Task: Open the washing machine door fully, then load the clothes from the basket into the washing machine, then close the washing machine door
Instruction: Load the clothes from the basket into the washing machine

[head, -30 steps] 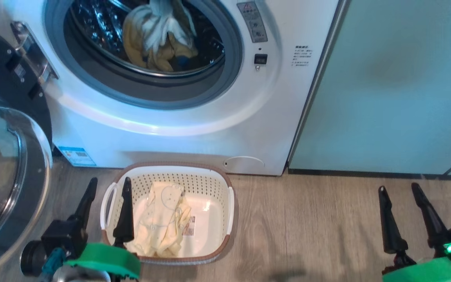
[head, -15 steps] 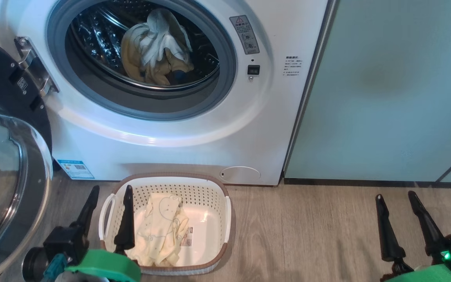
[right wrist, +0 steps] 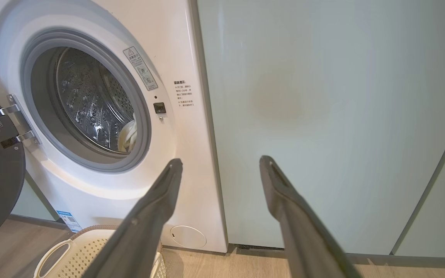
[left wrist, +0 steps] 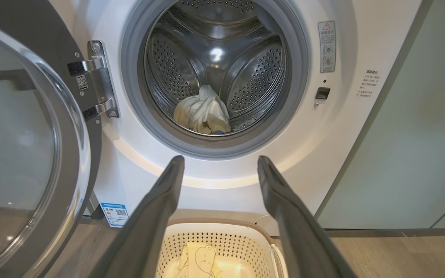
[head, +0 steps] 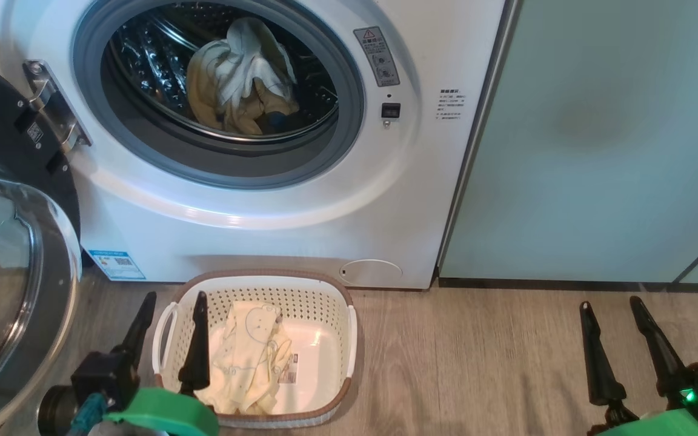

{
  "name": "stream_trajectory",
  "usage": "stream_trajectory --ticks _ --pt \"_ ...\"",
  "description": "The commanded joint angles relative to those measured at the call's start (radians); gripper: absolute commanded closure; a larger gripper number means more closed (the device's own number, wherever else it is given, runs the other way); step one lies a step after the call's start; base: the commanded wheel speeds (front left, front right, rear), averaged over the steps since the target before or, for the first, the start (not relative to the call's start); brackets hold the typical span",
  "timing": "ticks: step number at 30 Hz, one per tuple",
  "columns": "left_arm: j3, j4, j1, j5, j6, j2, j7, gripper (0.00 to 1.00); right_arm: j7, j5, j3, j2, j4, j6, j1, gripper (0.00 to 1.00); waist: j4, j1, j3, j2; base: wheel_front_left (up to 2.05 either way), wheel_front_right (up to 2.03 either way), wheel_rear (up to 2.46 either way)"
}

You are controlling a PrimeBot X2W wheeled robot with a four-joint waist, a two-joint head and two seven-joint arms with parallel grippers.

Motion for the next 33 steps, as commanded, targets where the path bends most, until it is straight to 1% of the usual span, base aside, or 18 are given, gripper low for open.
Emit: stream_trajectory --ticks 1,10,17,25,33 --pt "0.031 -0.023 -0.033 0.003 -0.012 0.004 -0.005 0.0 -0.007 -0.004 0.022 -0.005 -0.025 -0.003 -0.025 0.0 -0.002 0.0 -0.003 -0.0001 0.0 0.0 0.0" --pt "0.01 0.023 -0.058 -0.006 -0.036 0.0 -0.004 0.0 -0.007 -0.002 0.031 -0.005 -0.022 -0.003 -0.027 0.0 -0.007 0.0 -0.002 -0.0001 0.0 0.0 0.0" --pt "-0.016 0.134 -0.114 -0.03 -0.067 -0.016 0.01 0.0 -0.007 -0.006 0.033 -0.005 -0.027 -0.003 -0.039 0.0 -0.015 0.0 0.025 -0.0001 0.0 0.0 0.0" --pt "-0.067 0.328 -0.231 -0.053 -0.144 -0.043 0.019 0.0 -0.007 0.003 0.033 -0.005 -0.045 -0.003 -0.075 0.0 -0.016 0.0 0.113 -0.0001 0.0 0.0 0.0" --pt "-0.094 0.577 -0.393 -0.065 -0.209 -0.072 0.016 0.0 -0.007 0.022 0.034 -0.005 -0.067 -0.003 -0.133 0.0 -0.022 0.0 0.259 -0.0001 0.0 0.0 0.0"
